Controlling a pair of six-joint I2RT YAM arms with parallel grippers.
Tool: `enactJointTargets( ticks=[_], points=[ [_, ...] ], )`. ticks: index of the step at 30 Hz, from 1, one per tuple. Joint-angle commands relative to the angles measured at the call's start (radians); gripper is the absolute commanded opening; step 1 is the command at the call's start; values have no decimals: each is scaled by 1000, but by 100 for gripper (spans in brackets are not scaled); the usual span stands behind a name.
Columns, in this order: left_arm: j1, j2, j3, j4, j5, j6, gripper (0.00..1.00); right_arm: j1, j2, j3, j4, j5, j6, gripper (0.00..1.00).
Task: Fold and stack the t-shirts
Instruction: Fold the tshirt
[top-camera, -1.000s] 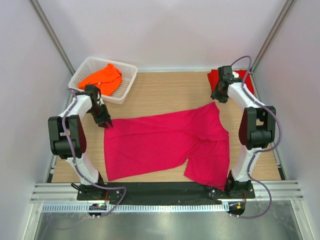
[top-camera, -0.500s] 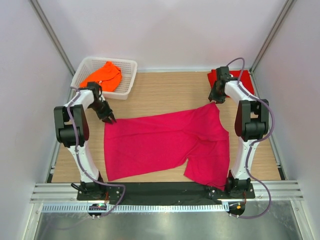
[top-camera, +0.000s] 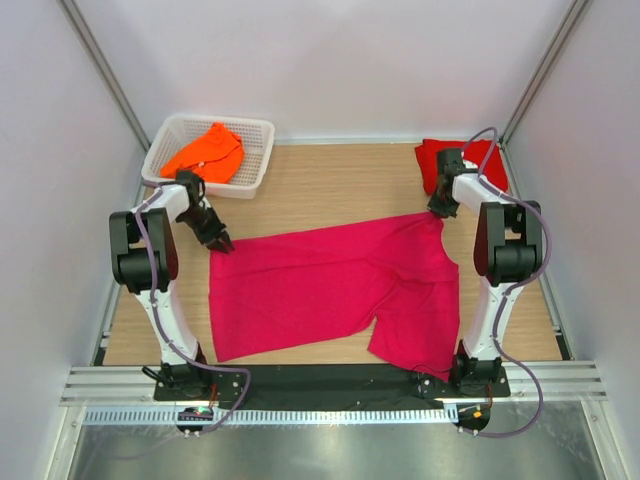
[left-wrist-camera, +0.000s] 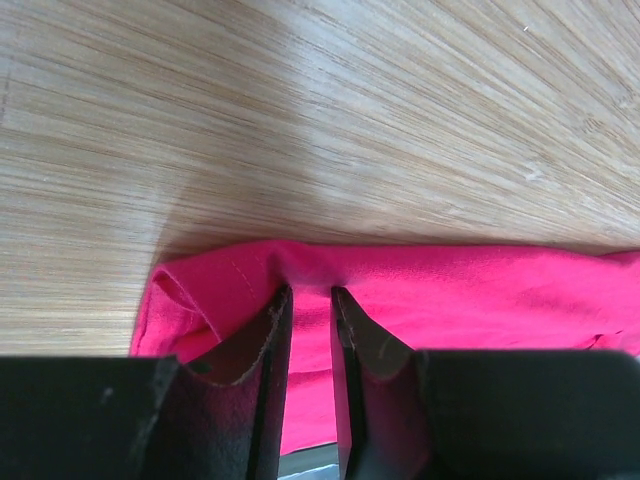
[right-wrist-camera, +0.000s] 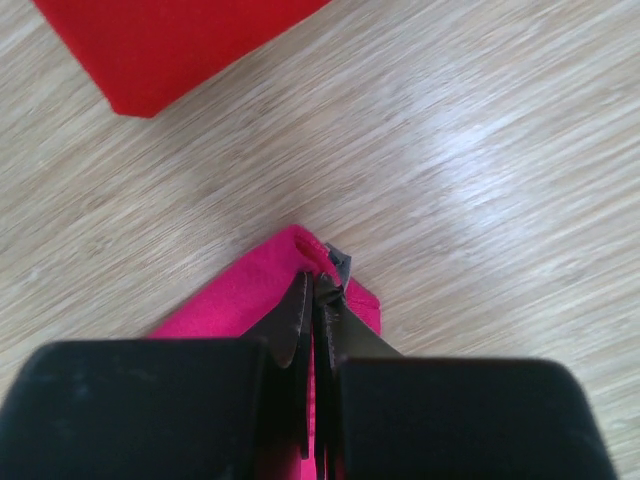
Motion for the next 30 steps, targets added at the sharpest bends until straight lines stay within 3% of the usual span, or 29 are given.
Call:
enactJointTargets(
  ticks=[1, 5, 15, 17, 19, 22, 26, 30],
  points=[
    [3, 57, -58, 34, -130, 19, 24, -4, -63, -39, 102, 144, 23, 1],
    [6, 51, -58, 42, -145, 31, 24, -4, -31, -1, 97, 114, -9, 1],
    [4, -147, -58, -18, -226, 63, 29, 19, 6, 93, 25, 69, -63, 5],
    [4, -193, -60, -31, -220, 70, 29, 22, 9, 127, 4, 83, -55, 17],
    [1, -232, -68, -39, -196, 71, 31, 25, 24, 174, -83, 145, -55, 40],
    [-25, -251, -68, -61, -179, 74, 31, 39, 61, 364, -324, 289, -85, 58],
    [-57, -256, -130, -24, -98, 33, 30, 89, -37, 360, -377, 301, -131, 68],
    [-74, -185, -187, 25, -41, -5, 24, 183, -143, 215, -343, 122, -130, 68]
  ],
)
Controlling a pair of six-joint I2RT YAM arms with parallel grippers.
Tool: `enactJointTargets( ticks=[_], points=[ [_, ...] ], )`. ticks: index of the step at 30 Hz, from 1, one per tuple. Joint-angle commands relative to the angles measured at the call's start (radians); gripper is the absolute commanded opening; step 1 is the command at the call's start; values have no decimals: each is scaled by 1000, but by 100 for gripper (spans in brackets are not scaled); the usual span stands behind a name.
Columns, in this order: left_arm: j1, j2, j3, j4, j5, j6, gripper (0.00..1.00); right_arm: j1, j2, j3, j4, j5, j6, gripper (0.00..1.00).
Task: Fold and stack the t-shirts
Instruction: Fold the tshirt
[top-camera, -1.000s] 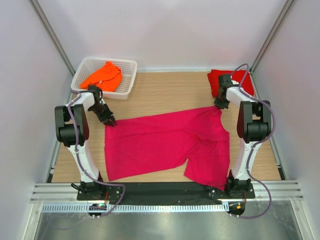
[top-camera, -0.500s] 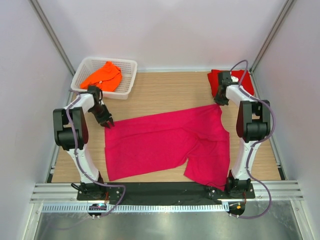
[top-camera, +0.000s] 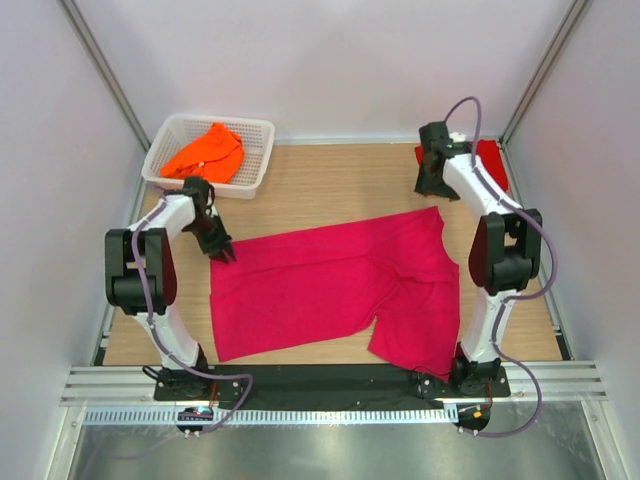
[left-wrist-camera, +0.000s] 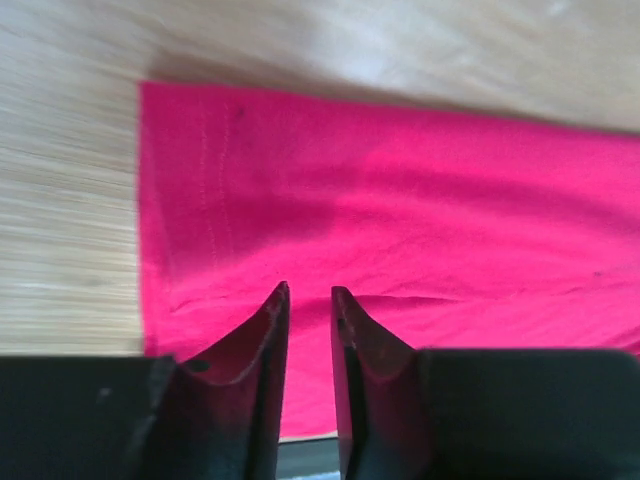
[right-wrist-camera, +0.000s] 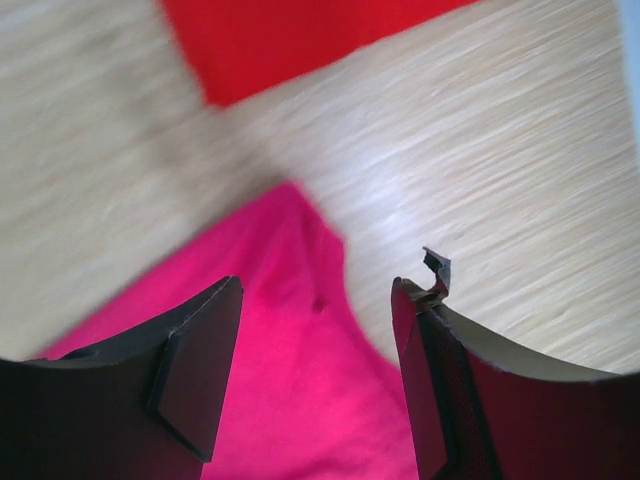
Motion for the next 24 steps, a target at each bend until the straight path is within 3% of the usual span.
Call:
enactJointTargets(
  ticks=[1, 7, 13, 18, 24],
  points=[
    [-8, 69, -44, 30, 57, -35, 22, 107, -126, -148, -38, -130, -8, 68],
    [18, 106, -90, 56, 17, -49, 20, 221, -224, -412, 129, -230, 6, 68],
    [54, 176, -57, 34, -60, -46, 20, 256, -150, -482, 244, -281, -26, 68],
    [144, 218, 3, 39, -75, -15, 20, 293, -26, -395, 291, -306, -34, 69],
    [201, 298, 195, -2, -106, 25, 20, 314, 184, -97, 221, -321, -37, 69]
  ],
)
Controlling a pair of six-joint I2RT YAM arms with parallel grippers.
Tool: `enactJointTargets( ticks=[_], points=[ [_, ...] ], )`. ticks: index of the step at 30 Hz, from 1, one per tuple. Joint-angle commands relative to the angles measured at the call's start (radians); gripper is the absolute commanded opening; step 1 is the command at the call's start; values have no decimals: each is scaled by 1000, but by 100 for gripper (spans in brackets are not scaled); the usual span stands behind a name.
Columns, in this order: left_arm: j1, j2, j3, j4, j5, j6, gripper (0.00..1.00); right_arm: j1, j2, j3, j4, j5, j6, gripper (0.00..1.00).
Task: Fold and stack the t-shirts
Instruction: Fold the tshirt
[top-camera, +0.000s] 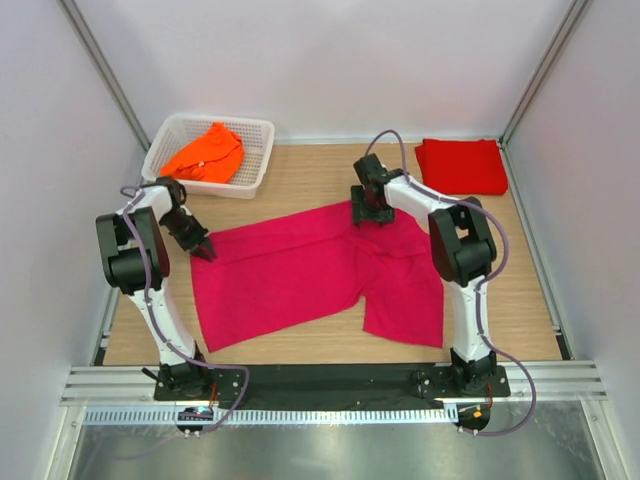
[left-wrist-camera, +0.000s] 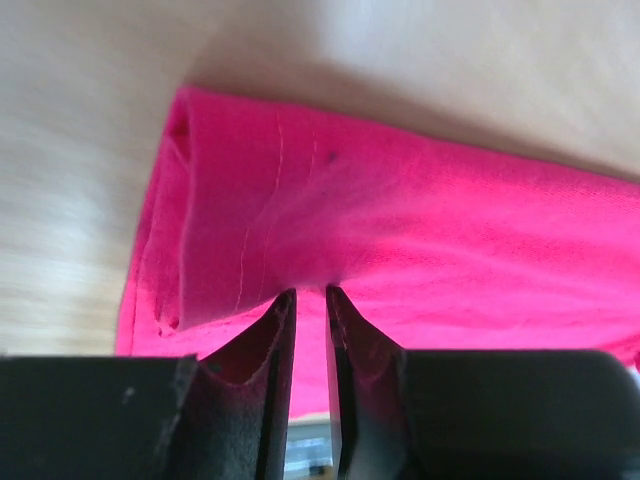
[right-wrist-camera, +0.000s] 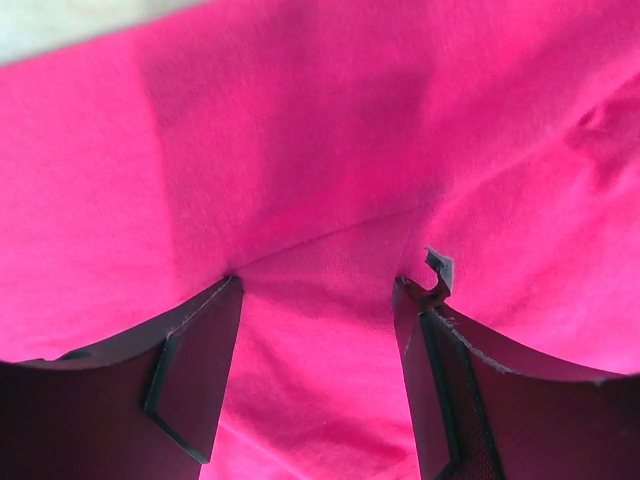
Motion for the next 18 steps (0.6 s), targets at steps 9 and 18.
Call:
enactJointTargets(
  ticks=[9, 18],
  points=[
    [25, 8, 234, 38, -142, 10, 27, 9, 129, 424, -194, 152, -76, 73],
    [25, -308, -23, 85, -79, -7, 32, -2, -199, 188, -401, 224, 2, 87]
  ],
)
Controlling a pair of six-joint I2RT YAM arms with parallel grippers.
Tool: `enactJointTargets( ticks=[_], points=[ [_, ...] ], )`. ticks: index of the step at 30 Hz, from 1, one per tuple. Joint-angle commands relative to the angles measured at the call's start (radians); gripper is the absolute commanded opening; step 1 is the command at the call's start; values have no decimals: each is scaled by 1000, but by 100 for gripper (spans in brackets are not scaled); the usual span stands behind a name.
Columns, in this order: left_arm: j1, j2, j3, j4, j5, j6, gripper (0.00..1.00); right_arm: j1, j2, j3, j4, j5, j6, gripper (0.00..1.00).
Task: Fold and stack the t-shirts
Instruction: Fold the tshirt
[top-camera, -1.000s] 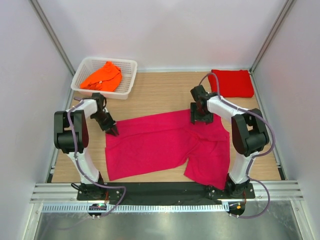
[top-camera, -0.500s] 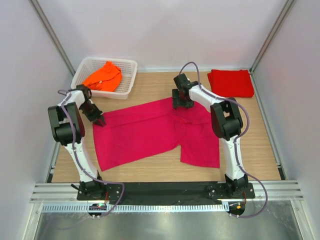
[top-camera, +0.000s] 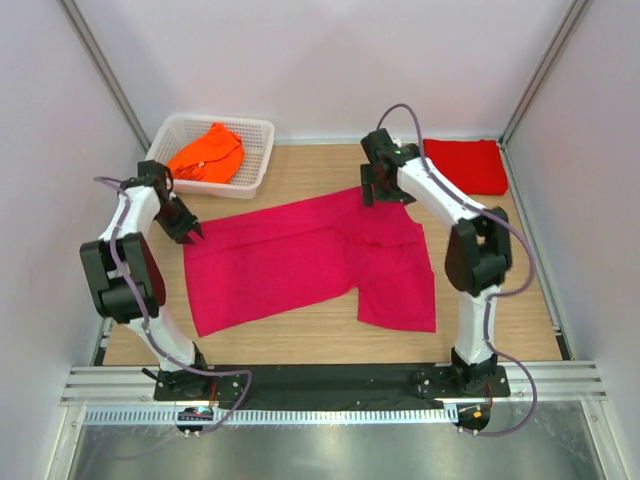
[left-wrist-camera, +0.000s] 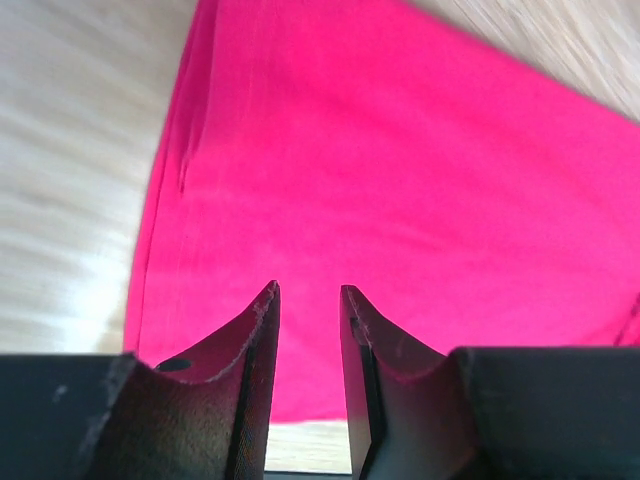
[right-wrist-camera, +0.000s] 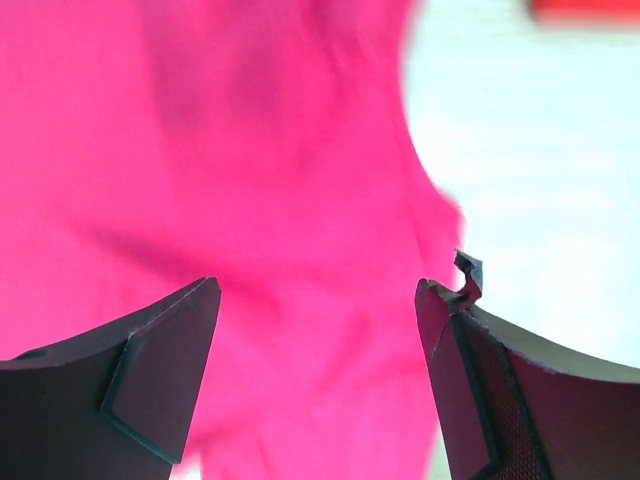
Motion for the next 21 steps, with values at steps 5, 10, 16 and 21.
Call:
enactJointTargets(
  ticks=[5, 10, 16, 21],
  points=[
    [-26, -271, -208, 48, 123, -33, 32, -34, -498, -432, -131, -80, 125, 85],
    [-67, -385, -339, 60, 125, -56, 33, -88, -721, -784, -97, -195, 281, 75],
    [-67, -513, -454, 42, 117, -96, 32, -226, -877, -1032, -93, -252, 347, 64],
    [-66, -581, -488, -21, 83, -97, 32, -287, -895, -1119, -19, -304, 338, 64]
  ],
)
